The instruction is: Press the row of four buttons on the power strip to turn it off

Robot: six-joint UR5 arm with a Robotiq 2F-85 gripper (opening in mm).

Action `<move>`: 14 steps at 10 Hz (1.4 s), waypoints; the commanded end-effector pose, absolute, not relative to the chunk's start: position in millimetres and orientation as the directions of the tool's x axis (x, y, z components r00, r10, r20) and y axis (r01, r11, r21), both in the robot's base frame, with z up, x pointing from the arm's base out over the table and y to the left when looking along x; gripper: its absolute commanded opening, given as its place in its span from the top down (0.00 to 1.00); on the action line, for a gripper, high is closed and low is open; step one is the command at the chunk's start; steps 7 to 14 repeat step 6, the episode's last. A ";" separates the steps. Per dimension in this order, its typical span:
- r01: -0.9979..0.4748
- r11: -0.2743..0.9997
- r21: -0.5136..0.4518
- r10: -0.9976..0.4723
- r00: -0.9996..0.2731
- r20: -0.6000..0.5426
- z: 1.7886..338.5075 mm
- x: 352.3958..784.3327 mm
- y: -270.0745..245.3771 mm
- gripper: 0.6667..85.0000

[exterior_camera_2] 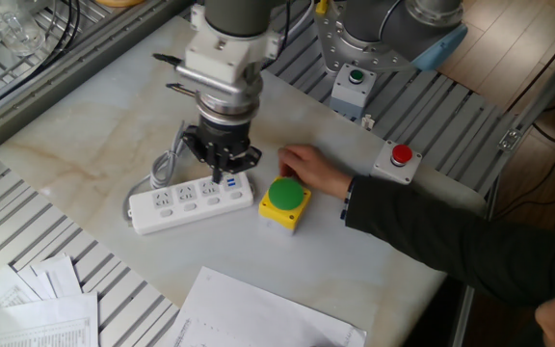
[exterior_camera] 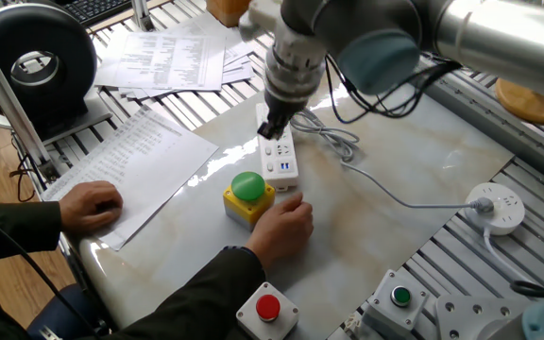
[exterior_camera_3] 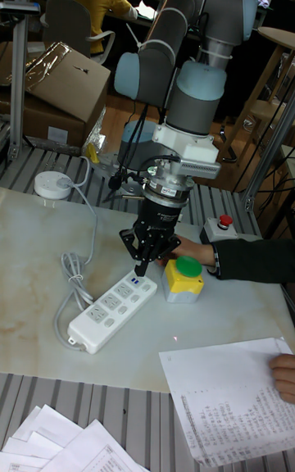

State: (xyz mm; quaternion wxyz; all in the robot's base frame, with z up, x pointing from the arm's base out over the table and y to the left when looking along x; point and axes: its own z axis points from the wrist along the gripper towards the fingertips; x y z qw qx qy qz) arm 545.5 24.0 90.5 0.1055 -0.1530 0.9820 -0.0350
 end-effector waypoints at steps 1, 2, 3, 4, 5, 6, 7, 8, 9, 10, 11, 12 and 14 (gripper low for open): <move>-0.289 0.950 -0.119 -0.307 -0.935 -0.180 109.5 561.1 11.8 1.00; -0.302 0.947 -0.110 -0.318 -0.931 -0.177 113.2 563.6 9.5 1.00; -0.311 0.945 -0.103 -0.325 -0.929 -0.176 114.8 565.5 8.9 1.00; -0.321 0.941 -0.105 -0.335 -0.927 -0.170 116.9 566.7 7.7 1.00; -0.330 0.939 -0.100 -0.343 -0.925 -0.162 118.5 565.9 8.2 1.00; -0.339 0.936 -0.098 -0.351 -0.924 -0.152 119.1 565.2 8.3 1.00; -0.339 0.936 -0.098 -0.351 -0.924 -0.152 119.1 565.2 8.3 1.00; -0.339 0.936 -0.098 -0.351 -0.924 -0.152 119.1 565.2 8.3 1.00; -0.339 0.936 -0.098 -0.351 -0.924 -0.152 119.1 565.2 8.3 1.00; -0.339 0.936 -0.098 -0.351 -0.924 -0.152 119.1 565.2 8.3 1.00; -0.339 0.936 -0.098 -0.351 -0.924 -0.152 119.1 565.2 8.3 1.00; -0.339 0.936 -0.098 -0.351 -0.924 -0.152 119.1 565.2 8.3 1.00; -0.339 0.936 -0.098 -0.351 -0.924 -0.152 119.1 565.2 8.3 1.00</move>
